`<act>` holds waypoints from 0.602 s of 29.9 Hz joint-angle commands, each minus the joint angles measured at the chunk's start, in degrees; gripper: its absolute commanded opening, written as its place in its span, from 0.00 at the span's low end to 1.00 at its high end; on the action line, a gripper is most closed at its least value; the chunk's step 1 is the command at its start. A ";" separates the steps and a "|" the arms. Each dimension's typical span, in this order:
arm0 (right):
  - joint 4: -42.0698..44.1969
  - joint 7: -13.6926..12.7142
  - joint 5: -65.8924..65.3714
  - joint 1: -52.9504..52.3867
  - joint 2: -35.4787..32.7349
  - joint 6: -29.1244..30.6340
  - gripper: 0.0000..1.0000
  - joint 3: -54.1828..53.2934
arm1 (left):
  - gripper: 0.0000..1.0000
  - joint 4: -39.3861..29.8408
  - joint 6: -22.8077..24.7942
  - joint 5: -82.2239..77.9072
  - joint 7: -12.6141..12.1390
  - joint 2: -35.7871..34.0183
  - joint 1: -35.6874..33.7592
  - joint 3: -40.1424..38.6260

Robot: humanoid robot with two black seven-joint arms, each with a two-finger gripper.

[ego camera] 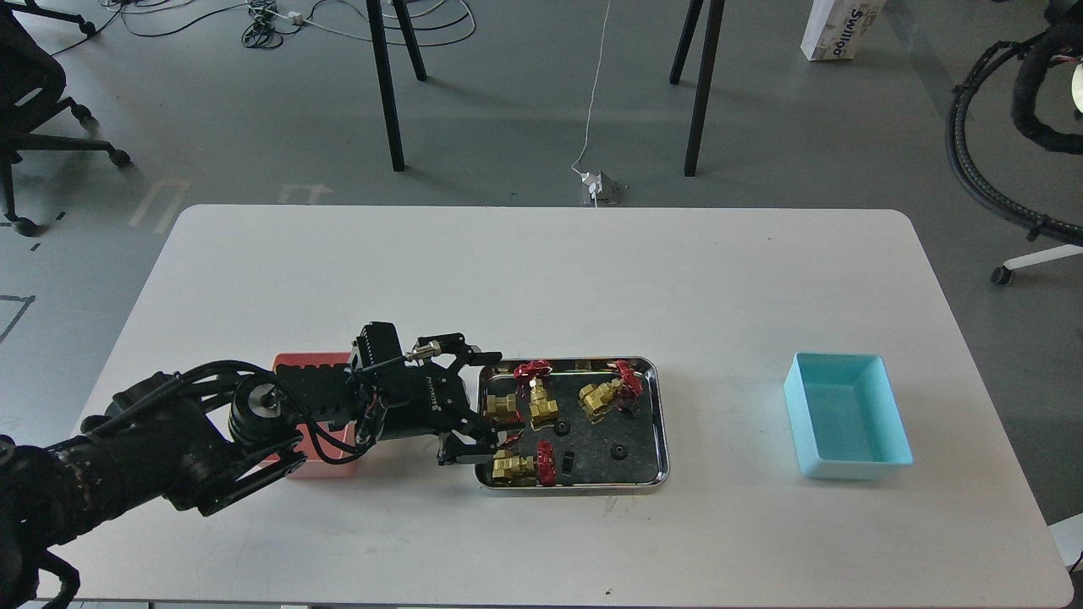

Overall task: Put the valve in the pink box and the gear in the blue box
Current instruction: 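Lower the open left gripper over a brass valve on the tray, then close the left gripper on the red-handled brass valve and lift it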

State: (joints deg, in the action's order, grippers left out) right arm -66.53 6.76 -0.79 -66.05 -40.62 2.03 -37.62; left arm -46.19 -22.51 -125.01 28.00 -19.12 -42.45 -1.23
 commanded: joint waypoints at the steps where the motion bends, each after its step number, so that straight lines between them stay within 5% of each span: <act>1: 0.00 0.00 -0.01 0.22 -0.08 -0.01 1.00 0.00 | 0.99 0.31 -0.08 0.64 0.00 -0.04 0.87 -0.09; 5: 0.00 0.00 -0.01 0.13 0.01 -0.01 1.00 0.00 | 0.95 0.40 -0.08 3.88 0.00 0.04 0.97 0.00; 12: -0.09 0.09 -0.01 0.13 -0.08 -0.01 1.00 0.00 | 0.71 0.49 -0.08 5.03 0.00 -0.13 1.05 0.00; 18: 0.00 0.09 -0.01 0.13 -0.08 0.08 1.00 0.00 | 0.65 0.75 0.01 5.21 0.00 -0.57 1.14 0.09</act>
State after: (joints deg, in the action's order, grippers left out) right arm -66.58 6.86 -0.79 -65.89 -40.69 2.06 -37.61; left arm -45.60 -22.59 -119.90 28.00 -19.53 -41.35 -1.16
